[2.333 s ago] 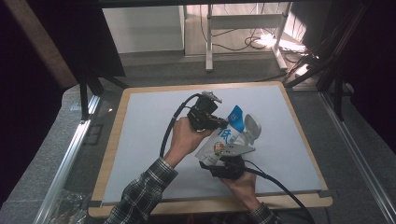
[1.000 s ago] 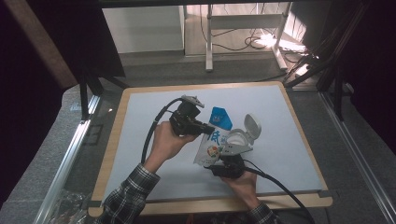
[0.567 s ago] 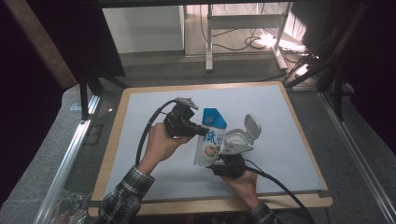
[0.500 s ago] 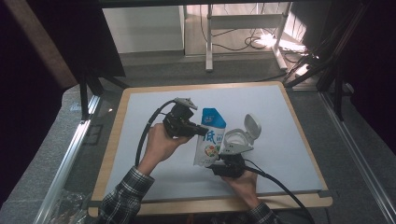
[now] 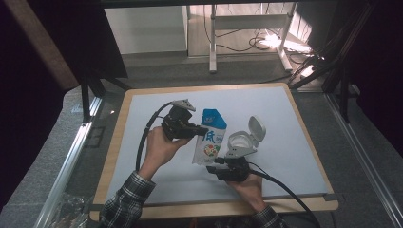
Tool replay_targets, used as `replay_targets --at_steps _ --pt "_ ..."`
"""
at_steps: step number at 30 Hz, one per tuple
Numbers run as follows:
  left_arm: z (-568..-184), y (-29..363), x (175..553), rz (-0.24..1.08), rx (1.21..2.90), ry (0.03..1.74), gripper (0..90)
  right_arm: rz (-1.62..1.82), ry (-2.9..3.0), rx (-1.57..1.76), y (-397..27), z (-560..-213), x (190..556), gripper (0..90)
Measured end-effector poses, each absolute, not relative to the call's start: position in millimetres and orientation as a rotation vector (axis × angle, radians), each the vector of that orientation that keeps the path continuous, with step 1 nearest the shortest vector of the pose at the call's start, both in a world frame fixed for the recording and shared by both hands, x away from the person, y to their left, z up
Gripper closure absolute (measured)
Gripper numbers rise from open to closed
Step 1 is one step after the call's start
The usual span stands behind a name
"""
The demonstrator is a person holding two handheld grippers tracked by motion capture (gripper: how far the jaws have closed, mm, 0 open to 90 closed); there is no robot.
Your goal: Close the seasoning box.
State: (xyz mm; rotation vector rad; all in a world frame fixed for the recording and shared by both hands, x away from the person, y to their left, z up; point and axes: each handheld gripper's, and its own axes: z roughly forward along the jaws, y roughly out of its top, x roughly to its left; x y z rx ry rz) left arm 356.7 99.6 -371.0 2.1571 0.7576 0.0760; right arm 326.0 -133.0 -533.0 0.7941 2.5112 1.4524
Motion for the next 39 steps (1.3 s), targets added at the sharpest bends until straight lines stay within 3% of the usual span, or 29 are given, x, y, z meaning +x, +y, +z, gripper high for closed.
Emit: replay_targets --at_steps 39 --pt "-405.0 156.2 363.9 0.215 2.020 0.941 89.8 1.317 2.632 0.783 -170.8 -525.3 313.2 48.5"
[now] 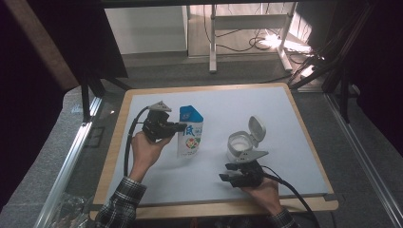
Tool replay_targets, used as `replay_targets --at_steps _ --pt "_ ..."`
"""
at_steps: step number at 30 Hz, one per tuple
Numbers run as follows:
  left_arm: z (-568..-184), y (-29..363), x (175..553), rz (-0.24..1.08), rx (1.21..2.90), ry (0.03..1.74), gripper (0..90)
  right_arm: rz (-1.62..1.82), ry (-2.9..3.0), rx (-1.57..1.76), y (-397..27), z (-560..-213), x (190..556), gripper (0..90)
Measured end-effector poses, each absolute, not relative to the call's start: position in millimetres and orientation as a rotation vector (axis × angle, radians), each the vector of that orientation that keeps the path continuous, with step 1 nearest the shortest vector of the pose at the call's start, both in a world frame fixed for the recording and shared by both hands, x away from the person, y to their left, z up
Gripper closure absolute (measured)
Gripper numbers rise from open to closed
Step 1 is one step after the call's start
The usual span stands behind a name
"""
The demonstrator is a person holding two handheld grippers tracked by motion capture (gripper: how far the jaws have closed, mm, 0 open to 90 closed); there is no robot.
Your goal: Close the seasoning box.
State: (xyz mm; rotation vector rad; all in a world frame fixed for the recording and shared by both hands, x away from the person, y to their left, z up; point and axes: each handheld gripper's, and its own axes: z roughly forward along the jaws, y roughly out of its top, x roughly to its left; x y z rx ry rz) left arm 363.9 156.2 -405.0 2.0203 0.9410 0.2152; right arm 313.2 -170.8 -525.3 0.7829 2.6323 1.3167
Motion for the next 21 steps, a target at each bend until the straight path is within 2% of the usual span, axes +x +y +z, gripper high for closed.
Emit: replay_targets --at_steps 21 --pt "-420.5 177.7 383.6 0.332 1.924 1.023 89.8 1.267 2.611 0.827 -196.4 -520.0 312.4 49.2"
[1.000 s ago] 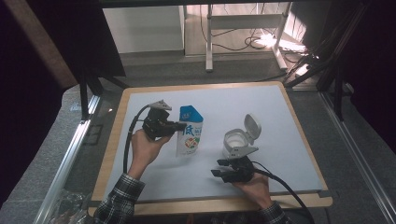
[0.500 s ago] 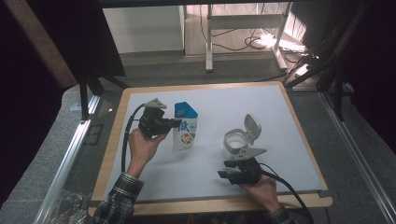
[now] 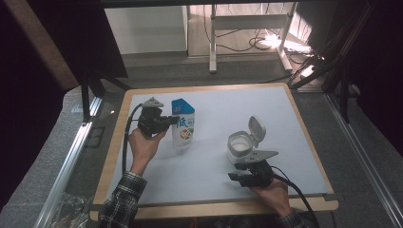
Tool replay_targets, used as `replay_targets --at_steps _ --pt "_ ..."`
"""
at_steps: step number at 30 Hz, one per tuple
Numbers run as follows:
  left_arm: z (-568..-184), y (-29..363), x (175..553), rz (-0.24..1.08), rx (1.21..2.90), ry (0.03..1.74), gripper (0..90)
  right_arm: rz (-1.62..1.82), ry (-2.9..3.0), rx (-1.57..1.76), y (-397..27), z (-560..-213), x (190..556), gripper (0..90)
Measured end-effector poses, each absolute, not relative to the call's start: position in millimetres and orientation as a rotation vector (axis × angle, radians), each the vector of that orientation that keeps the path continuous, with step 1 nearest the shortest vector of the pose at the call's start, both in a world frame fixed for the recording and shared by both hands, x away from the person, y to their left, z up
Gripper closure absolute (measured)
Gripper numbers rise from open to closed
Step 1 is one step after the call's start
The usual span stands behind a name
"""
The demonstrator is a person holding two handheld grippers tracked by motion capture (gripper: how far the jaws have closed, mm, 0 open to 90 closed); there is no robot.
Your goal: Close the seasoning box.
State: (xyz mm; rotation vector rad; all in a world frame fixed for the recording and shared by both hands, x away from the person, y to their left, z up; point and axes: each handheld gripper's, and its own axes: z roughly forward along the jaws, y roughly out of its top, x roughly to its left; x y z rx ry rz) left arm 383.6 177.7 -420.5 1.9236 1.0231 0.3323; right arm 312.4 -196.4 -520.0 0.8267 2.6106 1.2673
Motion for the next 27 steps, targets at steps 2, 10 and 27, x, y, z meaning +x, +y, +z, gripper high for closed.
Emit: replay_targets --at_steps 2,10,27 --pt "-423.8 180.0 384.6 0.347 1.911 1.020 89.8 1.261 2.608 0.830 -198.0 -519.8 312.7 49.5" --pt "-436.0 184.5 382.9 0.365 1.946 1.024 89.3 1.249 2.605 0.845 -202.2 -519.0 313.3 49.7" --pt "-443.4 195.1 358.3 0.366 1.974 1.031 80.5 1.202 2.636 0.900 -211.3 -519.0 312.1 52.9"
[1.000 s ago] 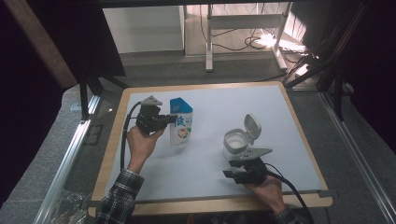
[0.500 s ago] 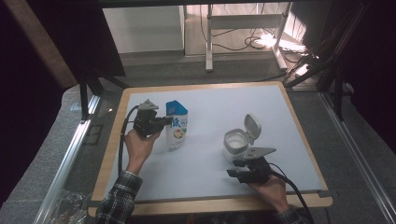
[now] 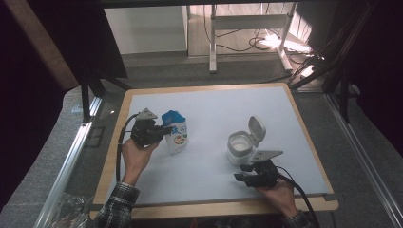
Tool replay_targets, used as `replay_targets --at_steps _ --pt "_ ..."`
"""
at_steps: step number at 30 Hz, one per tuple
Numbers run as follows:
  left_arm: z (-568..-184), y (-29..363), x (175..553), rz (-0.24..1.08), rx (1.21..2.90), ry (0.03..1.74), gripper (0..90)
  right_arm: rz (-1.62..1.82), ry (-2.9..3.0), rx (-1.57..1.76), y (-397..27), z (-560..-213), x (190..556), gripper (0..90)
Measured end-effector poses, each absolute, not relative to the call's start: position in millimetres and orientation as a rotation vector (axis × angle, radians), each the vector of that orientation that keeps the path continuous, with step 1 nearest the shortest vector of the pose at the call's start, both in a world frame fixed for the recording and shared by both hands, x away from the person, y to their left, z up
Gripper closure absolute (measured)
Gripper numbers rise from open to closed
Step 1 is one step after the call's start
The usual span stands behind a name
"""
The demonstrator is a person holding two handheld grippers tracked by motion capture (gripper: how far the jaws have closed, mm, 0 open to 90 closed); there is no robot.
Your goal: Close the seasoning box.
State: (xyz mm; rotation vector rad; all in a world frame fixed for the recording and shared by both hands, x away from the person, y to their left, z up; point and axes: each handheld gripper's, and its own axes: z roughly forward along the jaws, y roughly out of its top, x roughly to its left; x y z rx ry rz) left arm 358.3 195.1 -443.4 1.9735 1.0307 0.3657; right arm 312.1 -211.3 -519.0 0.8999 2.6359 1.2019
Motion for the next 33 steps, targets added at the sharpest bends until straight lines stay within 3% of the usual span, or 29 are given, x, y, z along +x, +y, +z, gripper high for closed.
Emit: replay_targets --at_steps 13,28,33 --pt "-452.8 197.3 348.9 0.401 1.963 1.052 61.9 1.228 2.612 0.938 -218.2 -516.2 313.2 61.6" --pt "-468.1 206.3 327.6 0.374 1.933 1.076 41.9 1.163 2.533 0.994 -231.0 -512.6 315.8 60.9" --pt "-478.8 207.8 318.7 0.384 1.937 1.097 34.1 1.133 2.534 0.990 -235.8 -510.6 318.0 69.1"
